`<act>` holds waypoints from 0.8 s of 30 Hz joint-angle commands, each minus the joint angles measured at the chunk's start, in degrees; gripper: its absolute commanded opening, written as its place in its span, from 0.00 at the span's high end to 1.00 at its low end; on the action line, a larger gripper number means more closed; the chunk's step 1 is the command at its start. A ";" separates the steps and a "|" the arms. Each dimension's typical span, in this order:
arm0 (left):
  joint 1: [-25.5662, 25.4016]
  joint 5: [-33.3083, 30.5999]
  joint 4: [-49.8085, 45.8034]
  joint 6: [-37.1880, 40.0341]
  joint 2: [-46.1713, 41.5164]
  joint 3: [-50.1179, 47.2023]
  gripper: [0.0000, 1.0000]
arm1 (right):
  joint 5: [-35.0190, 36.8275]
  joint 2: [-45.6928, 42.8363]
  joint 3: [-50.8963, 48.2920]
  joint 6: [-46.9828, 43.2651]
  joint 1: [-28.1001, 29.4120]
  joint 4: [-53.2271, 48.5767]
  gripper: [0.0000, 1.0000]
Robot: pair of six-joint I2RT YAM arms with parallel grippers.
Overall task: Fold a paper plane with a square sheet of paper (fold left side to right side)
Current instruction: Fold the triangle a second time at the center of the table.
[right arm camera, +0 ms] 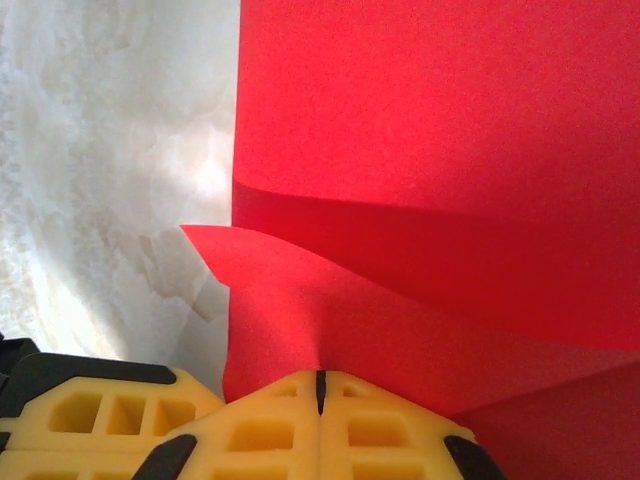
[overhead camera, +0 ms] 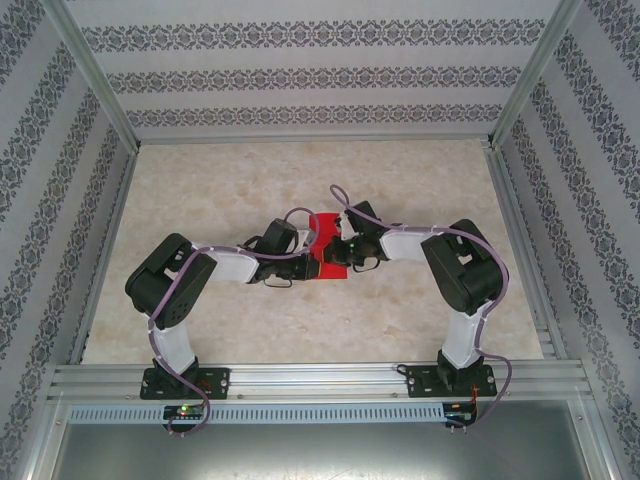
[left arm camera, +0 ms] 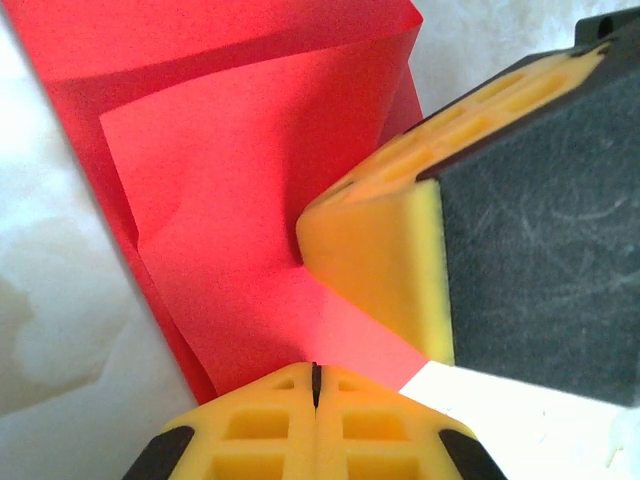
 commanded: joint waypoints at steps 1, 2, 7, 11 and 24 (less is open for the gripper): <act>0.73 -1.69 -5.53 -0.27 1.31 -2.28 1.00 | 4.04 0.53 1.14 -3.06 -2.38 -2.92 1.00; 0.71 -1.72 -5.54 -0.24 1.33 -2.37 1.00 | 4.19 0.71 1.40 -3.43 -3.10 -3.27 1.00; 0.72 -1.72 -5.53 -0.10 1.19 -2.49 1.00 | 4.59 1.50 2.74 -5.24 -6.26 -5.11 1.00; 0.74 -1.60 -5.36 -0.24 1.09 -2.37 1.00 | 4.19 2.10 3.63 -5.90 -9.34 -6.15 1.00; 0.74 -1.04 -5.61 -0.26 -0.42 -0.82 1.00 | -0.62 -5.77 1.13 -3.46 -7.85 -5.02 1.00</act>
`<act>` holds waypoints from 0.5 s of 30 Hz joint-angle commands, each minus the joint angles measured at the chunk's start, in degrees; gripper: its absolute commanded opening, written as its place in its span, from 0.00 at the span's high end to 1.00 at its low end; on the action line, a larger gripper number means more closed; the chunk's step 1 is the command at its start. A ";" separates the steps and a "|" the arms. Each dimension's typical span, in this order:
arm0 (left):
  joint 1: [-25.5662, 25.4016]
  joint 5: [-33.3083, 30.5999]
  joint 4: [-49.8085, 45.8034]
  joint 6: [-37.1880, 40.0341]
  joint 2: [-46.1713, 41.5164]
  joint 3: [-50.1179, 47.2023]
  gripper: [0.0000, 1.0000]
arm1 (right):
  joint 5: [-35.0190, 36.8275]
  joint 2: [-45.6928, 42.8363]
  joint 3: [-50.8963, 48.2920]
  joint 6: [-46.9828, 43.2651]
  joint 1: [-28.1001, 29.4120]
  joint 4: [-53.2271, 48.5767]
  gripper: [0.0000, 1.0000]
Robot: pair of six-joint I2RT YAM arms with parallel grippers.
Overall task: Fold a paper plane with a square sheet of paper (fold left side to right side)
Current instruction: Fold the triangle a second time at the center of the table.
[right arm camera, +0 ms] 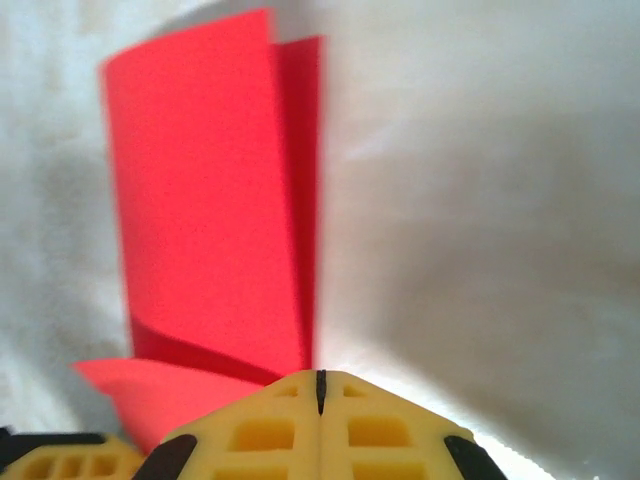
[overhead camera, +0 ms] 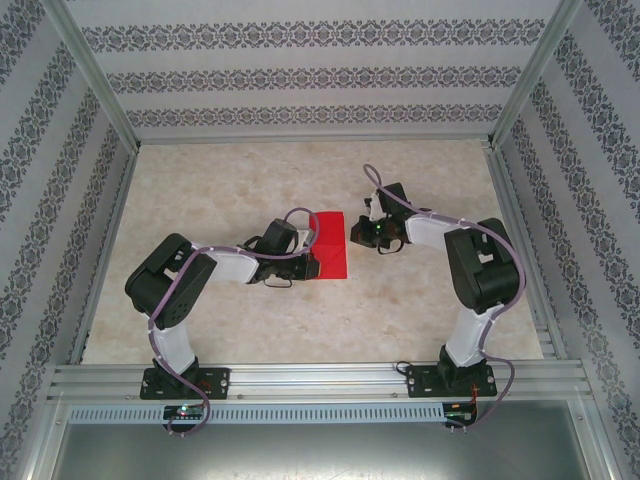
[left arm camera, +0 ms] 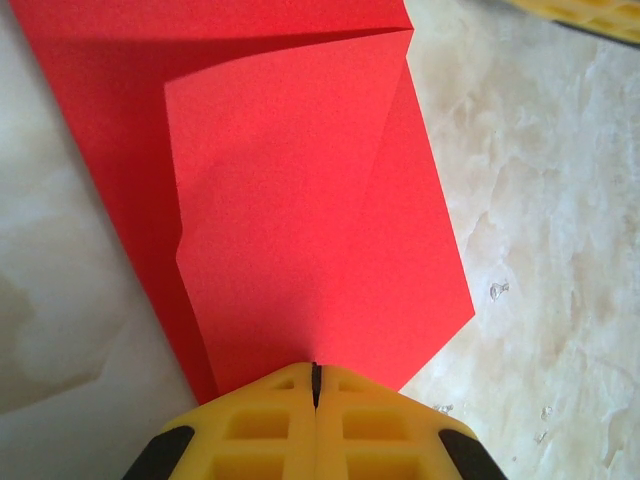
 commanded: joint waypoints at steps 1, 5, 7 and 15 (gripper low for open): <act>0.73 -1.09 -5.83 -0.24 -0.39 -0.73 1.00 | -2.81 -2.12 -2.21 2.15 3.35 2.13 1.00; 0.74 -0.72 -5.75 -0.26 -0.47 -0.74 1.00 | -4.55 0.57 -2.95 5.71 6.35 6.65 1.00; 0.74 -0.26 -5.57 -0.24 -0.55 -0.63 1.00 | -4.47 2.40 -2.22 6.14 6.85 7.28 1.00; 0.73 2.07 -6.71 -0.82 -4.07 1.15 0.96 | -1.51 6.25 -0.56 4.83 6.64 2.55 1.00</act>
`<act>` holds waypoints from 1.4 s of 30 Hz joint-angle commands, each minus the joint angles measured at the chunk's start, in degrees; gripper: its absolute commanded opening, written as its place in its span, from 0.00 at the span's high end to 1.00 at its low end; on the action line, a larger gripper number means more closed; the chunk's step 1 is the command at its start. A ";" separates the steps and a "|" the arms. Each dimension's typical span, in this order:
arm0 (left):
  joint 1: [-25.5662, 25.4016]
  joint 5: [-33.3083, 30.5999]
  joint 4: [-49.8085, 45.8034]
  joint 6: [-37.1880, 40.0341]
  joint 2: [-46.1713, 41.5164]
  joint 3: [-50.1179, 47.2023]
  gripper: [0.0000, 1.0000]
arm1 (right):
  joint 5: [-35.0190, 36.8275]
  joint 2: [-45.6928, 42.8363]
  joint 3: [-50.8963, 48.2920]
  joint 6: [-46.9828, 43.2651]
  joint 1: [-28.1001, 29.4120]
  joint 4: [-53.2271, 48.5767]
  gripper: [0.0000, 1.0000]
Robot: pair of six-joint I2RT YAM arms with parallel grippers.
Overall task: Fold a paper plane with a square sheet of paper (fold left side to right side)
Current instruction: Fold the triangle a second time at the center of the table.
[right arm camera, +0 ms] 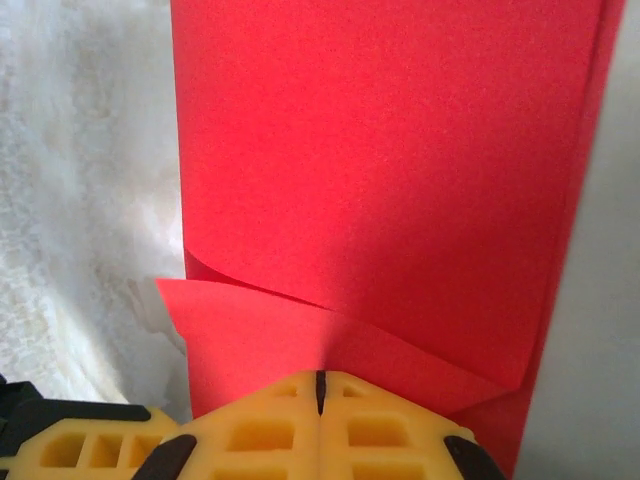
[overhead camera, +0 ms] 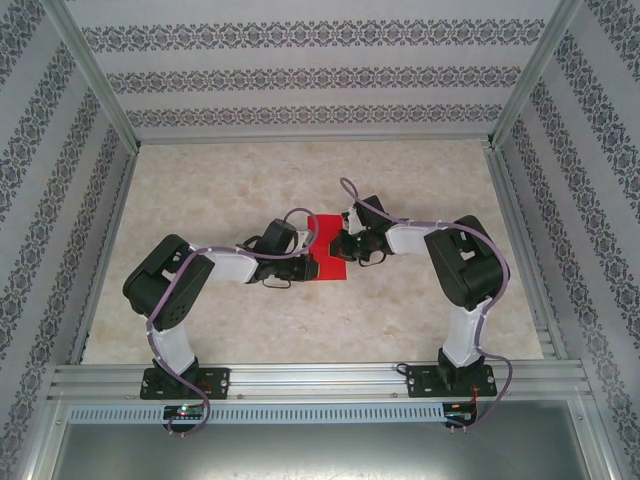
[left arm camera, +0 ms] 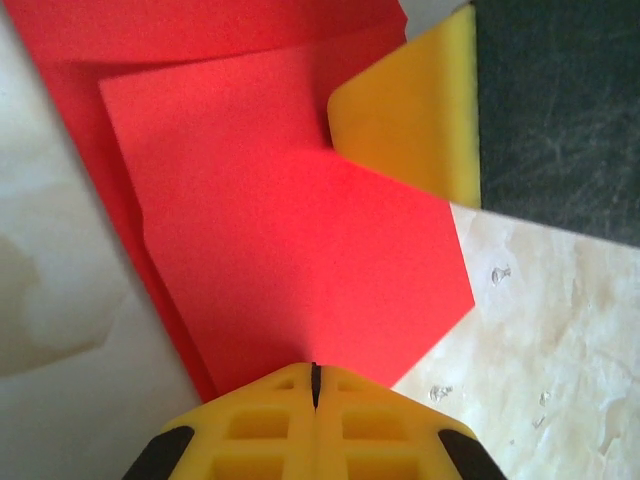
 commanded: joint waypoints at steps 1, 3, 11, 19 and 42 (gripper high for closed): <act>0.74 2.24 -4.02 -0.99 -3.48 1.18 0.96 | 2.32 1.67 0.84 -0.53 -0.62 -3.58 1.00; 0.74 3.72 -3.81 -1.56 -4.25 1.65 0.95 | 2.33 1.78 0.54 -0.75 -0.87 -3.87 1.00; 0.74 8.12 -2.34 -2.86 -0.12 5.35 0.96 | 2.18 2.20 1.27 -1.09 -0.78 -4.51 1.00; 0.71 9.13 -1.21 -4.15 3.43 5.98 0.96 | 3.00 2.52 1.81 -1.83 -0.74 -6.37 1.00; 2.92 7.55 -1.50 -3.21 5.14 0.70 0.97 | 4.44 3.54 3.98 -4.81 -2.03 -11.57 1.00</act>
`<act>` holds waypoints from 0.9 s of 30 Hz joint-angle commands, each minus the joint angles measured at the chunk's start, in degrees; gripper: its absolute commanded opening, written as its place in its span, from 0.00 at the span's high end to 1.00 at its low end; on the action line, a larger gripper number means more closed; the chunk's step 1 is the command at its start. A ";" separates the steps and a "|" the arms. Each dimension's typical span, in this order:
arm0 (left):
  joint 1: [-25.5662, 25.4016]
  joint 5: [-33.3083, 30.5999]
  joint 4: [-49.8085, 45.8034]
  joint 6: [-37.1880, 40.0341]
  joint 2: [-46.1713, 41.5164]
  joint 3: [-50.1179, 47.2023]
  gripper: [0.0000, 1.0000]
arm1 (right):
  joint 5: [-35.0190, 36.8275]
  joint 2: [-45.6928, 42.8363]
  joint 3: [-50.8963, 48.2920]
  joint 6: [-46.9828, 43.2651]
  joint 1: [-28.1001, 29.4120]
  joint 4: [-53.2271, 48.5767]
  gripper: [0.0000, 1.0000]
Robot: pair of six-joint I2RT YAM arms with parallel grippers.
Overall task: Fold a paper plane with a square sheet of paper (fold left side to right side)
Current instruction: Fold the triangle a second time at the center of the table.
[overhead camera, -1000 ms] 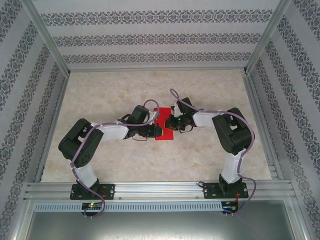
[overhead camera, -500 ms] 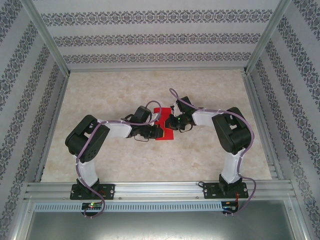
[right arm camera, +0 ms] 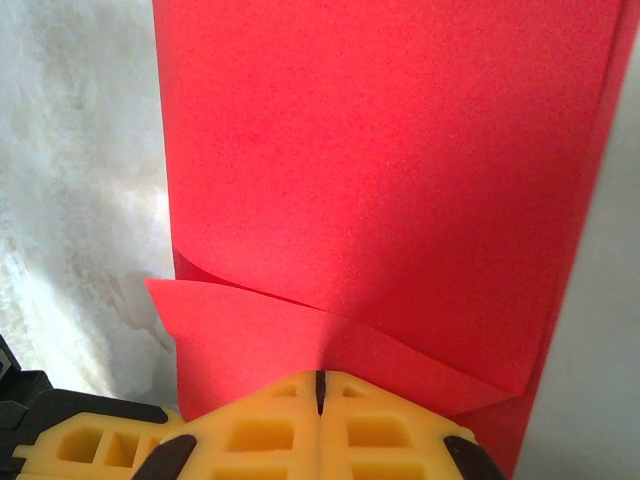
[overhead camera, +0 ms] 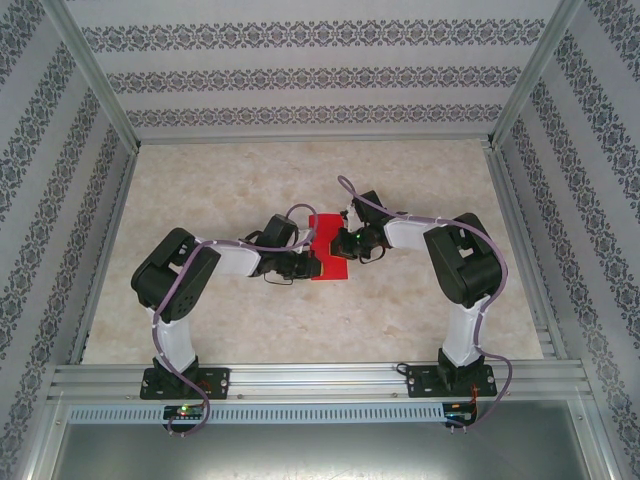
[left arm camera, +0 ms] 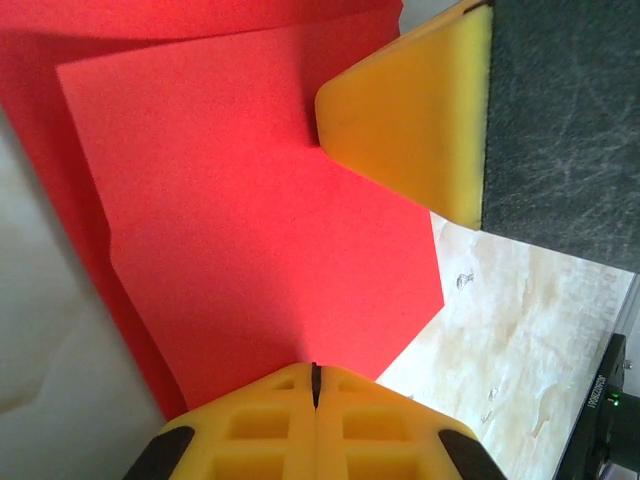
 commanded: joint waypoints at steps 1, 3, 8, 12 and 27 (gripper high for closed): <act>1.07 -0.54 -1.36 0.10 0.48 -2.91 0.97 | 3.89 2.21 -0.11 -1.39 -1.35 -4.46 1.00; 1.44 -0.58 -1.65 0.43 -0.34 -3.80 0.97 | 3.93 2.20 -0.07 -1.58 -1.48 -4.71 1.00; 1.66 0.18 -3.17 1.82 -2.09 -5.16 0.98 | 4.11 2.31 0.33 -1.87 -1.59 -5.36 1.00; 1.66 1.43 -3.75 2.97 -3.54 -6.65 0.98 | 4.21 2.40 0.52 -1.91 -1.77 -5.61 1.00; 3.42 1.69 -4.88 2.23 -10.42 -6.71 0.98 | 3.50 2.22 0.60 -1.65 -1.38 -5.15 1.00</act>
